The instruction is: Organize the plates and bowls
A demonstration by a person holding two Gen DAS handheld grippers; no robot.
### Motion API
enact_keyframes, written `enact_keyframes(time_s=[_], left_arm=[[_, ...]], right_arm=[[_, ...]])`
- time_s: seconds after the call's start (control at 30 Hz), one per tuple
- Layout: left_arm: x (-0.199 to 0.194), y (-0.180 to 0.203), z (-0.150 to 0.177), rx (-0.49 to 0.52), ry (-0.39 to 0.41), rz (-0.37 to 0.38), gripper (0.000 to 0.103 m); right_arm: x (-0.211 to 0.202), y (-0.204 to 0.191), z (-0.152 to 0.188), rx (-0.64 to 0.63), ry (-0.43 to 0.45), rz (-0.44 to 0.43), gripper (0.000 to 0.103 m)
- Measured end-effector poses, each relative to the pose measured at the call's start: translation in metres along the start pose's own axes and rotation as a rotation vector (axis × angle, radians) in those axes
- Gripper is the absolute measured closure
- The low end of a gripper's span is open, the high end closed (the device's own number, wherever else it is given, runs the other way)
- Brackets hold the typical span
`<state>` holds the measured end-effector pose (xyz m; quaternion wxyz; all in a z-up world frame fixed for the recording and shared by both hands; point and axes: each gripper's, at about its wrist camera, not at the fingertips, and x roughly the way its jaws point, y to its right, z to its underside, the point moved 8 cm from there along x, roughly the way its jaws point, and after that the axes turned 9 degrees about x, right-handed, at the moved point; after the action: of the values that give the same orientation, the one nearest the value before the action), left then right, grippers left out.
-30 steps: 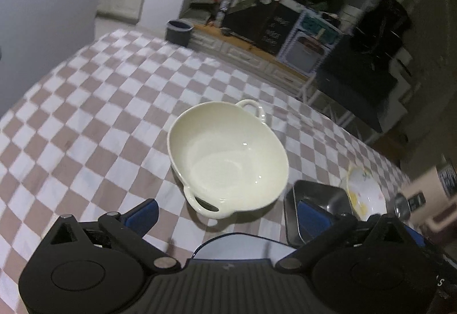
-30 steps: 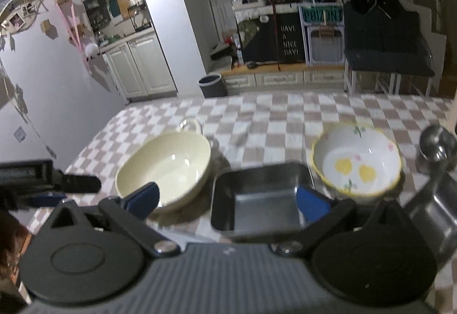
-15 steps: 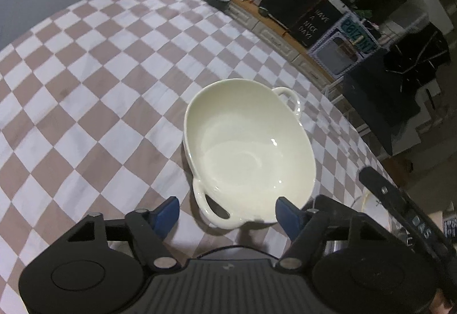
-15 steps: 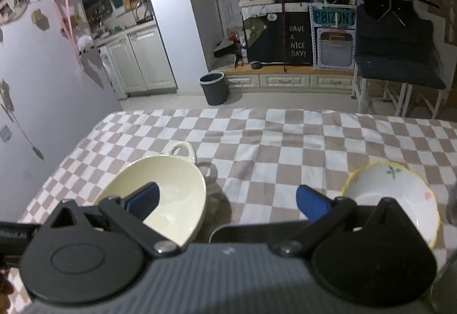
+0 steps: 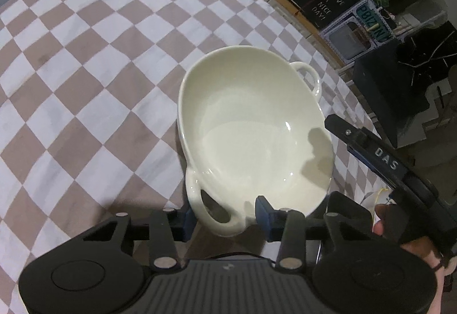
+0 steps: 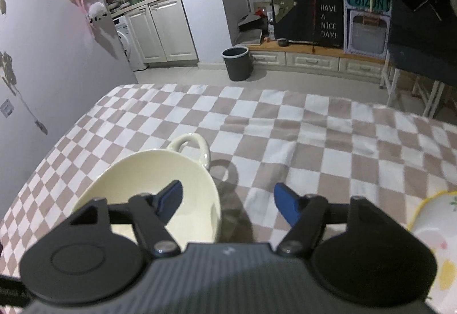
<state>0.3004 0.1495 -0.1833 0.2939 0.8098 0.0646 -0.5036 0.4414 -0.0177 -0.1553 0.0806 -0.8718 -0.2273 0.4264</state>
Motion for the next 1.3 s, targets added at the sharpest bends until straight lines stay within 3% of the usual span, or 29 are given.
enact_keyframes(time_s=[0.1, 0.3, 0.33, 0.37, 0.7, 0.83, 0.97, 1.13, 1.3], left_arm=[[0.004, -0.004, -0.001, -0.022, -0.004, -0.014, 0.065], [0.007, -0.012, -0.004, -0.069, -0.004, -0.012, 0.072], [0.006, -0.013, -0.005, -0.072, -0.002, -0.014, 0.073], [0.006, -0.014, -0.006, -0.074, -0.001, -0.017, 0.074], [-0.002, -0.041, -0.031, -0.078, 0.071, -0.078, 0.084], [-0.004, -0.051, -0.044, -0.073, 0.109, -0.103, 0.084], [-0.003, -0.055, -0.05, -0.073, 0.108, -0.082, 0.08], [-0.002, -0.055, -0.051, -0.045, 0.089, -0.073, 0.08], [-0.012, -0.049, -0.048, 0.007, 0.074, -0.069, 0.082]], right_arm=[[0.01, 0.002, 0.001, -0.007, -0.028, -0.002, 0.043], [0.021, -0.003, 0.006, -0.015, -0.074, -0.056, 0.08], [0.02, -0.006, 0.006, -0.027, -0.076, -0.06, 0.091], [0.019, -0.01, 0.007, -0.041, -0.076, -0.047, 0.093], [-0.001, -0.017, 0.028, -0.085, -0.102, 0.002, 0.094], [-0.014, -0.023, 0.042, -0.112, -0.132, 0.002, 0.088], [-0.031, -0.025, 0.058, -0.127, -0.181, -0.028, 0.081], [-0.037, -0.017, 0.06, -0.042, -0.224, -0.095, 0.079], [-0.021, -0.004, 0.046, 0.051, -0.206, -0.1, 0.079]])
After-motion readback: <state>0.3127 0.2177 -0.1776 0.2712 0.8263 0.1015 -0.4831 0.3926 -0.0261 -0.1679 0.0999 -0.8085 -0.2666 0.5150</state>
